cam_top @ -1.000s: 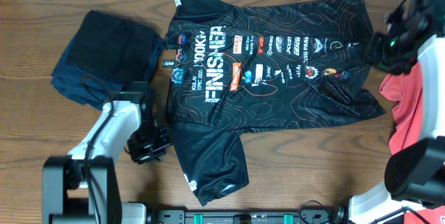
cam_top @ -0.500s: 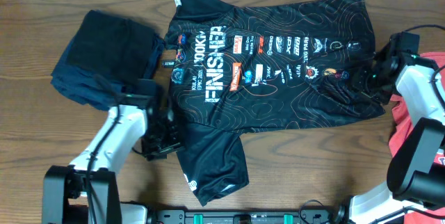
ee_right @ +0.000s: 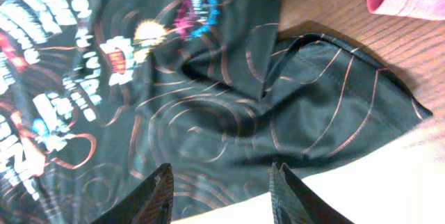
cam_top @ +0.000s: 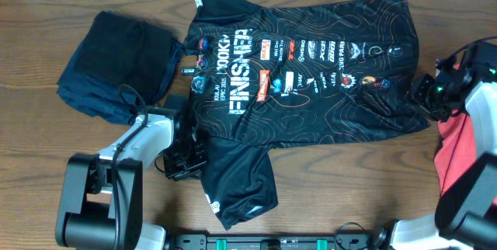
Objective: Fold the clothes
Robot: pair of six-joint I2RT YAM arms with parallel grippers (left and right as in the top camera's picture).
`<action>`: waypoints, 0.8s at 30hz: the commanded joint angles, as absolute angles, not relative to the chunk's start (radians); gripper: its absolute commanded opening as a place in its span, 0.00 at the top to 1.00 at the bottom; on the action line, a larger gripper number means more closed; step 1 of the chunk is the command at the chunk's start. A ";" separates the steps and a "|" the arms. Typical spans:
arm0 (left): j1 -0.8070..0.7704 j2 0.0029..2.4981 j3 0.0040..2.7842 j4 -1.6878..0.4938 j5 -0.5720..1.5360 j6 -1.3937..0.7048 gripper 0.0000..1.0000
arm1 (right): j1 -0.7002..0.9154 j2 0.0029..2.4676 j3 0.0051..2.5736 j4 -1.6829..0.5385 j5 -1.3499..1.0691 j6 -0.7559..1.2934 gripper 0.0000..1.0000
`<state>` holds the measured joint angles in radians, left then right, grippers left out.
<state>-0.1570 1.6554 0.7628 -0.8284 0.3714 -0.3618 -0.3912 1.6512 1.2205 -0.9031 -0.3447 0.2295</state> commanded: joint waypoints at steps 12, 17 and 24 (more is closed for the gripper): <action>0.146 1.589 0.887 -1.104 0.093 -0.297 0.94 | -0.403 1.624 1.143 -0.984 -0.126 0.299 0.50; 0.183 1.553 0.889 -1.091 0.220 -0.223 0.91 | -0.427 1.624 1.041 -0.886 -0.090 0.366 0.49; 0.060 1.554 0.826 -0.992 0.329 -0.240 0.44 | -0.470 1.624 0.987 -0.853 -0.096 0.389 0.48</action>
<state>0.1081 1.5593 0.8642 -1.0122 0.2726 -0.2356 -0.4557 1.6192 0.9936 -0.8543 -0.1101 0.3592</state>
